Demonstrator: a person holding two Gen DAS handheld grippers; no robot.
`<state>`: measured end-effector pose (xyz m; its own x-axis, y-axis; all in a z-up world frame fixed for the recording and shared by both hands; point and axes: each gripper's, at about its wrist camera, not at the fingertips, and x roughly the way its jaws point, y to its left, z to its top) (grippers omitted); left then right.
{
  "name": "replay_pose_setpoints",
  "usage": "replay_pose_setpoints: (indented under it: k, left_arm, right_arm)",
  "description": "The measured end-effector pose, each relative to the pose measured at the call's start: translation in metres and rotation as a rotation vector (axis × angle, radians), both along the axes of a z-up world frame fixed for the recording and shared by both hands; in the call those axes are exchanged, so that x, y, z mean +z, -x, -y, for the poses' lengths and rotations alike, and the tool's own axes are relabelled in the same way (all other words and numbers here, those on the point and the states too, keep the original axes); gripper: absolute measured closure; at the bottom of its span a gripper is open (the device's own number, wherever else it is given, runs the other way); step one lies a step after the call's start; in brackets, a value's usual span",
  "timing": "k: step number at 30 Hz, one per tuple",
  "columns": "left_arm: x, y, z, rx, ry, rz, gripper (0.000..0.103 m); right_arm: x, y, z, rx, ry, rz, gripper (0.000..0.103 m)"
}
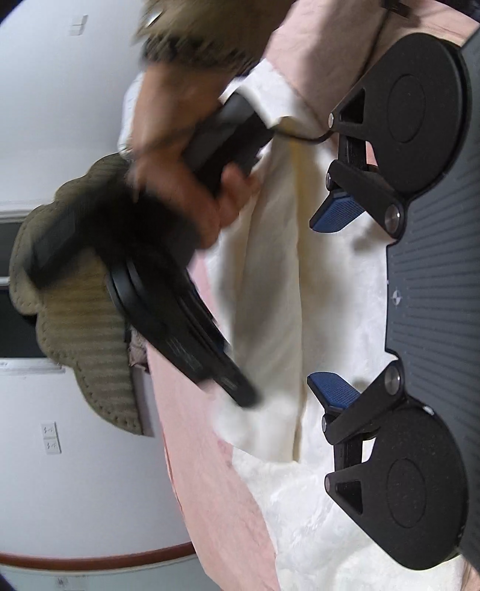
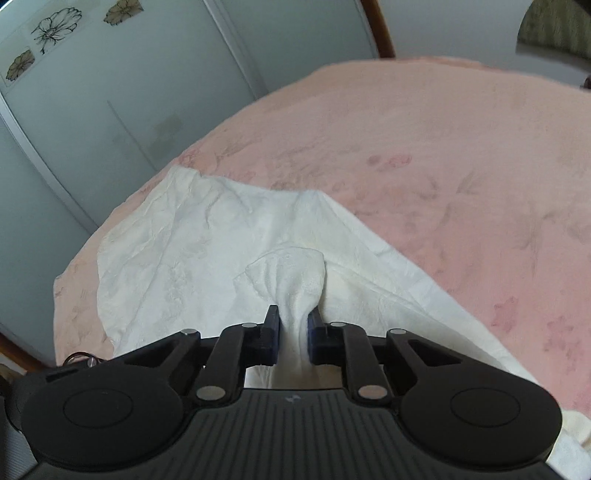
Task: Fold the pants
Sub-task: 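Lift the pants edge with the right gripper and fold it over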
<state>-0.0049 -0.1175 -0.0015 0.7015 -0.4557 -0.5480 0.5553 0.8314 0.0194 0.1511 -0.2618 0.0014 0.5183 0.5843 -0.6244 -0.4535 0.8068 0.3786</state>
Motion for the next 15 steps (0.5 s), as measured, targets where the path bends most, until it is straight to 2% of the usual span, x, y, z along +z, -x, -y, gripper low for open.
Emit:
replay_pose_setpoints:
  k: [2, 5, 9, 12, 15]
  left_arm:
    - [0.007, -0.003, -0.002, 0.000, 0.043, -0.009, 0.018]
    - [0.017, -0.006, 0.003, -0.021, 0.065, -0.002, 0.018]
    - [0.021, -0.007, 0.018, -0.060, 0.038, 0.032, 0.016]
    - [0.020, -0.009, 0.030, -0.080, 0.016, 0.031, 0.015]
    - [0.014, -0.014, 0.040, -0.080, -0.010, 0.009, 0.015]
  right_arm:
    - [0.019, 0.021, 0.025, -0.136, -0.052, 0.094, 0.090]
    - [0.052, 0.070, 0.088, -0.395, -0.200, 0.225, 0.090]
    - [0.077, 0.156, 0.160, -0.768, -0.206, 0.393, 0.090]
    - [0.069, 0.217, 0.202, -1.041, -0.200, 0.388, 0.090]
    - [0.039, 0.257, 0.227, -1.214, -0.119, 0.278, 0.089]
